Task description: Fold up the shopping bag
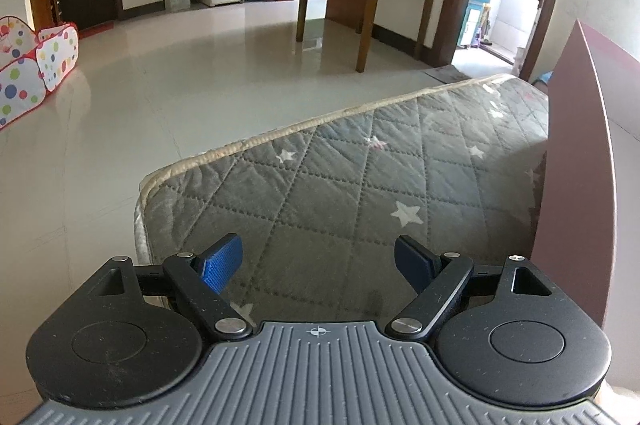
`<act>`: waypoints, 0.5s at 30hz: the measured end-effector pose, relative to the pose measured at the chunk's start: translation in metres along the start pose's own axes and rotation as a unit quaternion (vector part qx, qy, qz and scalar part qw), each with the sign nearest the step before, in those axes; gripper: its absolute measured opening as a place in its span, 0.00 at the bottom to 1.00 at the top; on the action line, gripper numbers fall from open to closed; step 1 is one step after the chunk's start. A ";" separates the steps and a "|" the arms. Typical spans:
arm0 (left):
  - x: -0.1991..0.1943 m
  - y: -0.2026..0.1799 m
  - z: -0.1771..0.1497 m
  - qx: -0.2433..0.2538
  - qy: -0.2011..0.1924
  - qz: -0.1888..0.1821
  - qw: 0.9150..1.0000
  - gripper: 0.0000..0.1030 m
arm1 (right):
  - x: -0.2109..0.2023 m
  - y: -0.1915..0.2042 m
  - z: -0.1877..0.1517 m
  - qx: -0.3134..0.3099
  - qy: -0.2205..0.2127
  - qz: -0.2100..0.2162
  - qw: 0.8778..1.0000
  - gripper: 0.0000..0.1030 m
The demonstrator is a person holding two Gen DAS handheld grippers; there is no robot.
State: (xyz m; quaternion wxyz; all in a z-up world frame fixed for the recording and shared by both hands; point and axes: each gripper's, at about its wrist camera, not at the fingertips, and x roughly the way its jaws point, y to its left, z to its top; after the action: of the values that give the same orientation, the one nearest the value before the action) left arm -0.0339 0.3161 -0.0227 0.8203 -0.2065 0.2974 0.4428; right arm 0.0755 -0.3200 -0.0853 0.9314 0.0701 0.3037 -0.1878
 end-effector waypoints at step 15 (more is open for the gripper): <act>0.026 -0.005 0.006 -0.024 -0.023 0.012 0.999 0.82 | 0.003 -0.009 0.002 0.000 0.000 -0.001 1.000 1.00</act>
State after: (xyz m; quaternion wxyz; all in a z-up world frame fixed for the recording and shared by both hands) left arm -0.0171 0.3326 -0.0353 0.8163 -0.2117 0.2702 0.4645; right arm 0.0756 -0.3295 -0.0855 0.9313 0.0696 0.3041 -0.1881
